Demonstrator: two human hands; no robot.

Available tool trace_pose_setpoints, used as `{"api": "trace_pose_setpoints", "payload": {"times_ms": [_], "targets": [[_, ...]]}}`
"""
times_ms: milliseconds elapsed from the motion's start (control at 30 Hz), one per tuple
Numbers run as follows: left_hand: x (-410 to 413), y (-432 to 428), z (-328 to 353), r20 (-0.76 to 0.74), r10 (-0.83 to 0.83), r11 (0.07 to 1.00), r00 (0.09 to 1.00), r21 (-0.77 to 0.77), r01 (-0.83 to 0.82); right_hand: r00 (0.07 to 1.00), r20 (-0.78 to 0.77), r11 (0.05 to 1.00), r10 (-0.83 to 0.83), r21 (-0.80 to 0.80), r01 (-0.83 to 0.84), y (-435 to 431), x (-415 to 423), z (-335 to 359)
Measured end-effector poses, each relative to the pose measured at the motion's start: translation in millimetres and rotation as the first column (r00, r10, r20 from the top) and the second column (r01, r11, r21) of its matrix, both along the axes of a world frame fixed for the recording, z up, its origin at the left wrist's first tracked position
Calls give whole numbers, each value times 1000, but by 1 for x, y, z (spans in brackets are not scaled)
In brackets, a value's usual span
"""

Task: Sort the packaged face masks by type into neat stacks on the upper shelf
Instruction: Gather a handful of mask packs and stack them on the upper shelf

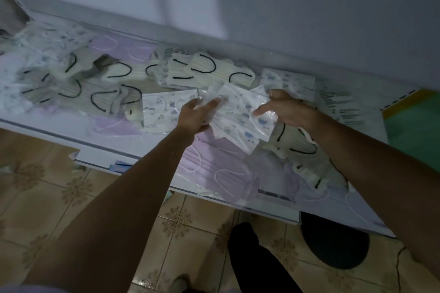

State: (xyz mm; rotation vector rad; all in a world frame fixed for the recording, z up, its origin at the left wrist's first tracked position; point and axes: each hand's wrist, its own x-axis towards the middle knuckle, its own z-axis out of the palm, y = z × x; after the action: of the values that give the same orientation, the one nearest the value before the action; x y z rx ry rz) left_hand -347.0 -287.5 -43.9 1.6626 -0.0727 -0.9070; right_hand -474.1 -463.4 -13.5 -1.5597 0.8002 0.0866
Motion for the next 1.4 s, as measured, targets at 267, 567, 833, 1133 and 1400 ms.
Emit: {"api": "trace_pose_setpoints", "payload": {"times_ms": [267,567,833,1133,1400], "targets": [[-3,31,-21,70,117,992,991,33,-120,911,-403,468,-83,-823,-321,-19,-17,-32],[-12,68,-26,121,95,980,988,165,-114,965,-264,268,-2,-929,-254,41,-1,-44],[-16,68,-25,236,113,957,965,235,-170,823,-92,432,561,-815,-386,122,17,-41],[18,158,-36,-285,576,786,766,-64,-615,894,-236,367,381,-849,-381,119,56,-47],[13,188,-43,-207,548,824,811,-33,-565,783,-472,179,406,-799,-574,133,69,-62]]}}
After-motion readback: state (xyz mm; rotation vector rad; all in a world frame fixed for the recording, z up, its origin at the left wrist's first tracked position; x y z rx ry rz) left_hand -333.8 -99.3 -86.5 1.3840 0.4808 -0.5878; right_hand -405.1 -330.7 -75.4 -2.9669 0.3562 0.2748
